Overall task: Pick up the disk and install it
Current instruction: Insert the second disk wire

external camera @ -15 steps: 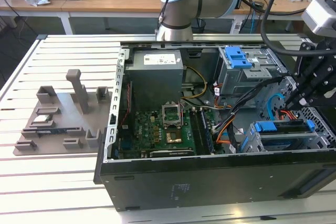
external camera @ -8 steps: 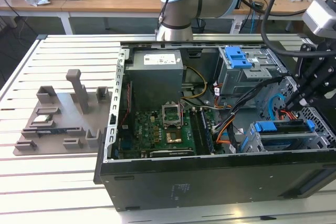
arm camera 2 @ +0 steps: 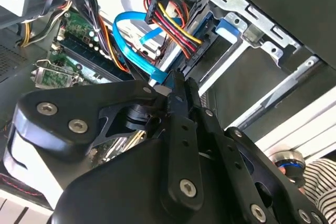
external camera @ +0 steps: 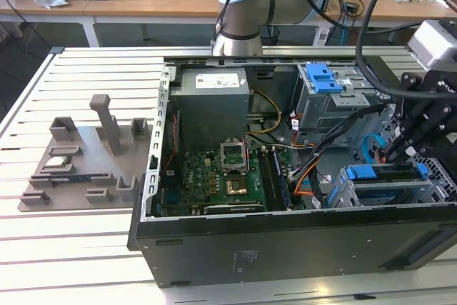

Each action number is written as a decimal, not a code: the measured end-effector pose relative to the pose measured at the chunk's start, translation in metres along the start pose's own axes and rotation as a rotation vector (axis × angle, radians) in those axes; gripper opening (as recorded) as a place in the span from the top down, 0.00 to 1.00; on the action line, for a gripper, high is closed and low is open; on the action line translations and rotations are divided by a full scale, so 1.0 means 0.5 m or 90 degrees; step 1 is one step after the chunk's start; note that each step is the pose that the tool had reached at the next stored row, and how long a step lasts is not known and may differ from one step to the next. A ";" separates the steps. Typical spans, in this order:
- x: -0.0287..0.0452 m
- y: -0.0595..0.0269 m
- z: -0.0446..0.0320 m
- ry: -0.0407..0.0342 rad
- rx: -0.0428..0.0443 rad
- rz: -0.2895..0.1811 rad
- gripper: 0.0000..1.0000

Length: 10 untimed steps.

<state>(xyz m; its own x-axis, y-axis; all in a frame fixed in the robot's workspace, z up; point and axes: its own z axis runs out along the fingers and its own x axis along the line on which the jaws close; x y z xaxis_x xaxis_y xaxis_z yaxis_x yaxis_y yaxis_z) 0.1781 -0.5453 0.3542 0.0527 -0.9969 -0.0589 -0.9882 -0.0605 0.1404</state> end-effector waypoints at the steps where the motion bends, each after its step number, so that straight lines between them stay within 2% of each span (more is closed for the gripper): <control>1: 0.000 -0.001 0.004 0.0000 -0.0003 0.000 0.84; 10: -0.002 -0.012 0.012 -0.0002 -0.0005 0.002 0.84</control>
<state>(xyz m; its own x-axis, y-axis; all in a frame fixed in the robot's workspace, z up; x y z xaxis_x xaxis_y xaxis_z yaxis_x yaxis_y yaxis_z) 0.1833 -0.5439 0.3473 0.0490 -0.9971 -0.0587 -0.9883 -0.0569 0.1414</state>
